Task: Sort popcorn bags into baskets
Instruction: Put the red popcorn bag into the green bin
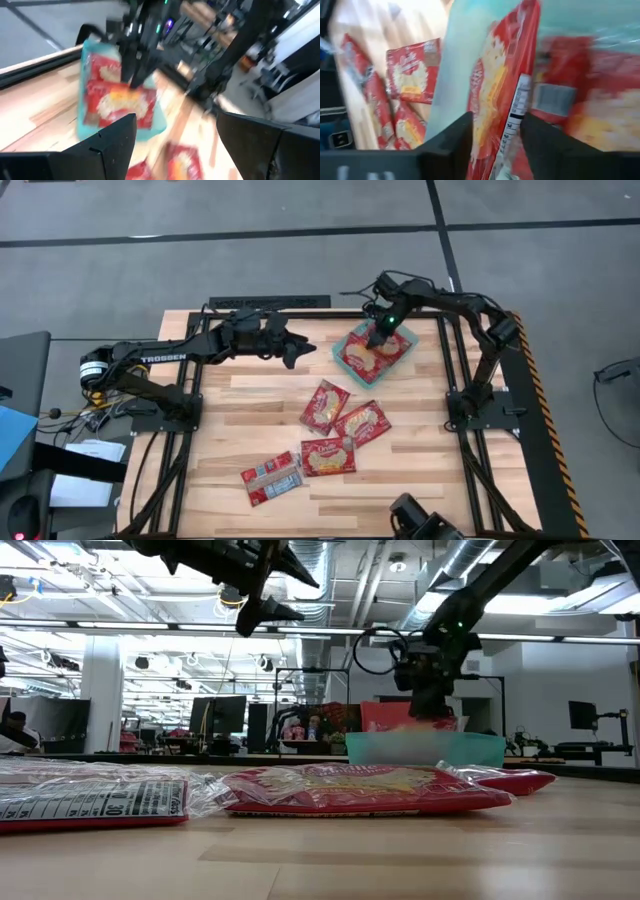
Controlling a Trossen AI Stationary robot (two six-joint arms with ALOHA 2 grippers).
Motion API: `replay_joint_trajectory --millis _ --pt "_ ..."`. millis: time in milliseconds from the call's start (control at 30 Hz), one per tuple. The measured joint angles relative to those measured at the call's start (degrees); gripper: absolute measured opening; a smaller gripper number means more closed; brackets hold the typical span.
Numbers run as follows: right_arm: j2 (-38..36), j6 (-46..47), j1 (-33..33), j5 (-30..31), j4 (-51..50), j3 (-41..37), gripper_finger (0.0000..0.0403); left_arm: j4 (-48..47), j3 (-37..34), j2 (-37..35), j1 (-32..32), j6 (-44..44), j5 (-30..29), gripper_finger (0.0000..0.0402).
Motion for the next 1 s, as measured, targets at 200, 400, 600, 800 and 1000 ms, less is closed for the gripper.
replay_joint_trajectory --millis 200,400,600,800,1000 --pt "-1.5 0.1 -1.7 6.2 -7.3 6.8 0.0233 -11.9 0.0 0.4 -0.6 1.5 -3.4 0.0261" --pt "-6.1 0.1 -1.4 8.1 -8.9 7.8 0.0215 -10.7 -5.0 0.4 -2.9 -0.3 -6.0 0.0261" --pt "-11.1 2.1 -1.1 8.0 -8.5 7.8 0.0197 -1.6 -12.6 6.1 -6.9 -6.9 -8.1 0.0261" --pt "-15.1 3.8 -0.8 8.1 -8.2 7.8 0.0195 5.5 -13.3 17.2 -9.4 -10.5 -7.1 0.0261" --pt "-17.6 4.8 -0.1 8.1 -8.5 7.8 0.02 16.3 -12.9 27.8 -10.4 -16.2 -2.8 0.0261"
